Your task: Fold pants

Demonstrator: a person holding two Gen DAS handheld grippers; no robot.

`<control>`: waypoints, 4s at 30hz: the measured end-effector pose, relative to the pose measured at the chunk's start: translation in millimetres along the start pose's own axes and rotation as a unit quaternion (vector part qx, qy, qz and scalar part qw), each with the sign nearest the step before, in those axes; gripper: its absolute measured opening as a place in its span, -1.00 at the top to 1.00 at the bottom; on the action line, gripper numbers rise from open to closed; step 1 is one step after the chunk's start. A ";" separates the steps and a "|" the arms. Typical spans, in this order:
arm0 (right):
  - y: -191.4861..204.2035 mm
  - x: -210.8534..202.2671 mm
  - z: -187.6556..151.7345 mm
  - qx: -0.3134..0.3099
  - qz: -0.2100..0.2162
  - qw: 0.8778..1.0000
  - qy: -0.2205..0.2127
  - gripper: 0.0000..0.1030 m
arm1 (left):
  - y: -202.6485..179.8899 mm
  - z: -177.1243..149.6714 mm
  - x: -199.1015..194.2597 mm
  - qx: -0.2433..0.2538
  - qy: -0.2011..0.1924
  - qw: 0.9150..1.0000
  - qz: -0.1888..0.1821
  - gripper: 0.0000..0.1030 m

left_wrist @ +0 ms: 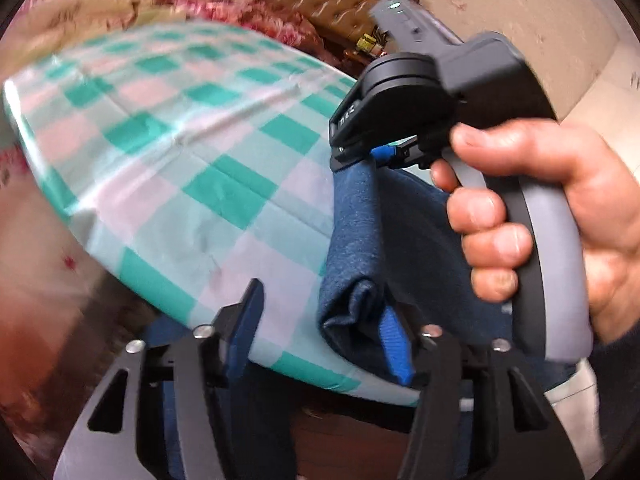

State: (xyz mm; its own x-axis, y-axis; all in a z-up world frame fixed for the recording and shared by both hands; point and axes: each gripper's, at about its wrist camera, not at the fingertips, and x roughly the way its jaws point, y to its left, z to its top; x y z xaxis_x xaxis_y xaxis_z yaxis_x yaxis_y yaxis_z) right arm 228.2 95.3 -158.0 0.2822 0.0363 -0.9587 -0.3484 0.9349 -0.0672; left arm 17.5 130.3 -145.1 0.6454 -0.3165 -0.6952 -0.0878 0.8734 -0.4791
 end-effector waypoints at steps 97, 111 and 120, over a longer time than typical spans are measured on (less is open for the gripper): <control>-431.6 -112.2 -398.2 0.338 -0.199 0.907 -0.152 0.21 | -495.7 -73.1 247.8 0.457 0.133 0.868 -0.139 0.52; -430.2 -107.7 -397.1 0.342 -0.207 0.905 -0.143 0.19 | -454.5 -78.0 234.6 0.423 0.150 0.888 -0.099 0.48; -429.0 -108.2 -398.5 0.344 -0.208 0.904 -0.144 0.17 | -396.0 -85.8 160.0 0.387 0.141 0.905 -0.109 0.39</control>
State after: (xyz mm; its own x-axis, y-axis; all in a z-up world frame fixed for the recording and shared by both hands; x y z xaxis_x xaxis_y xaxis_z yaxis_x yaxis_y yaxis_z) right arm -9.0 -450.4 -135.7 0.5156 -0.3713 -0.7722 0.4526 0.8833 -0.1226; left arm 90.4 -297.9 -112.6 0.3536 -0.4998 -0.7907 0.6466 0.7414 -0.1795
